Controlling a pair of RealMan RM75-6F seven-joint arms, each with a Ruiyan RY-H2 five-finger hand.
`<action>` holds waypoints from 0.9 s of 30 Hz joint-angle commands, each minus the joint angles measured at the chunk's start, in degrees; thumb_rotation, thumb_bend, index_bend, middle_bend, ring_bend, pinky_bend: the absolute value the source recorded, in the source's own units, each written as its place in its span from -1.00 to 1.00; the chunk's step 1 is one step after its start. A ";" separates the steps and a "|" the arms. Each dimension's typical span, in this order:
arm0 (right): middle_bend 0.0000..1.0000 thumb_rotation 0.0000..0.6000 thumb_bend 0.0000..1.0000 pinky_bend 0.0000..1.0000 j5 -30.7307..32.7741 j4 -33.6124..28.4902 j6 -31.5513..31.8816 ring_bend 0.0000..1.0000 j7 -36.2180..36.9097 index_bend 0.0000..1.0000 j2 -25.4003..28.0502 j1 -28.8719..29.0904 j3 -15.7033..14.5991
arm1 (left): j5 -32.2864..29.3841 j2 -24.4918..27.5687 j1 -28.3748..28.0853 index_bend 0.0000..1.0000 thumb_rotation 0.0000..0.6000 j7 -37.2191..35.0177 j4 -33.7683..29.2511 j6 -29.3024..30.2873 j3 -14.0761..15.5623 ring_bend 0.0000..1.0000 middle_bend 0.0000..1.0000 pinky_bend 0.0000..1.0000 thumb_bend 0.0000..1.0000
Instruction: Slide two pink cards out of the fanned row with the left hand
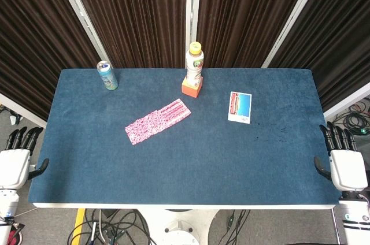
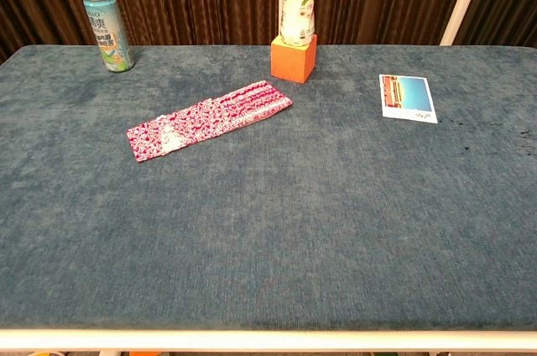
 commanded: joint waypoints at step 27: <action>-1.00 1.00 -0.43 -1.00 -0.84 -0.05 1.78 -1.00 0.87 -1.00 0.66 -0.18 0.73 | 2.17 -0.30 -1.81 -0.76 1.00 3.05 -1.04 -1.89 0.95 0.81 0.13 1.00 0.18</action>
